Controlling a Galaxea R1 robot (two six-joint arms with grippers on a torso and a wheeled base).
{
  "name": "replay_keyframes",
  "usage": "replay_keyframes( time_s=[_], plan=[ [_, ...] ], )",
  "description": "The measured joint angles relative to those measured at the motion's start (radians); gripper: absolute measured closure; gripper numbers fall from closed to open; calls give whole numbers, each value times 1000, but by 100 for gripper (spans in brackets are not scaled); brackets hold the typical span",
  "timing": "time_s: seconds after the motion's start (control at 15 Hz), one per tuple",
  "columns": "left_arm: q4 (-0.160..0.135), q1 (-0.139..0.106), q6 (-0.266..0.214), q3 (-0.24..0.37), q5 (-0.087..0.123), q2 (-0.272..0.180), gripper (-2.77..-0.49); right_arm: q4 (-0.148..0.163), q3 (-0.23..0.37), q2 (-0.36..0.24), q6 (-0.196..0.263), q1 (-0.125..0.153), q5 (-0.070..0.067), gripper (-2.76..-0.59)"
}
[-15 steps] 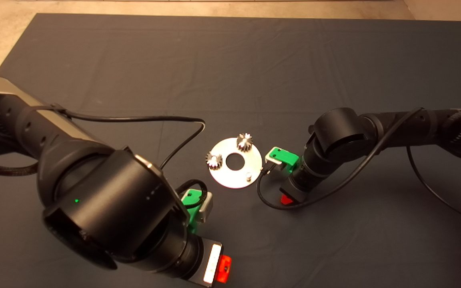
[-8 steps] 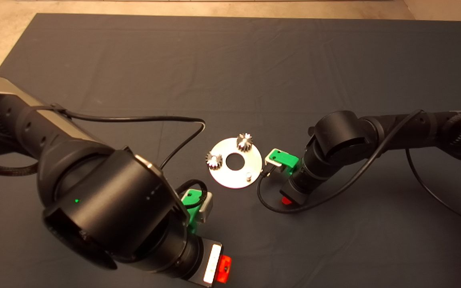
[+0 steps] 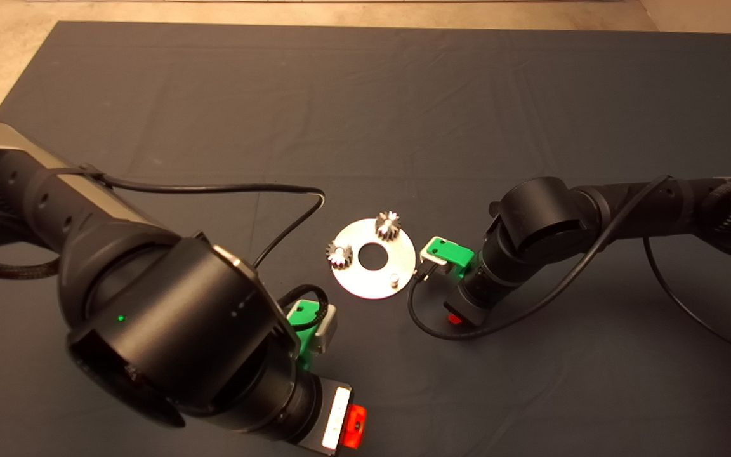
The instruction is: Install three planetary gears onto the carrier pins
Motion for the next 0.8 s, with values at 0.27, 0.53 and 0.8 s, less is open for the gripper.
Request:
replay_keyframes(
  time_s=[0.27,0.53,0.8],
  plan=[
    [0,0,0,2,0,0,-275,0,0,-3,0,0,1,-115],
    [0,0,0,9,0,0,-275,-1,5,-3,3,-1,1,-113],
    [0,0,0,13,0,0,-275,-2,25,-6,7,-11,1,-112]
  ],
)
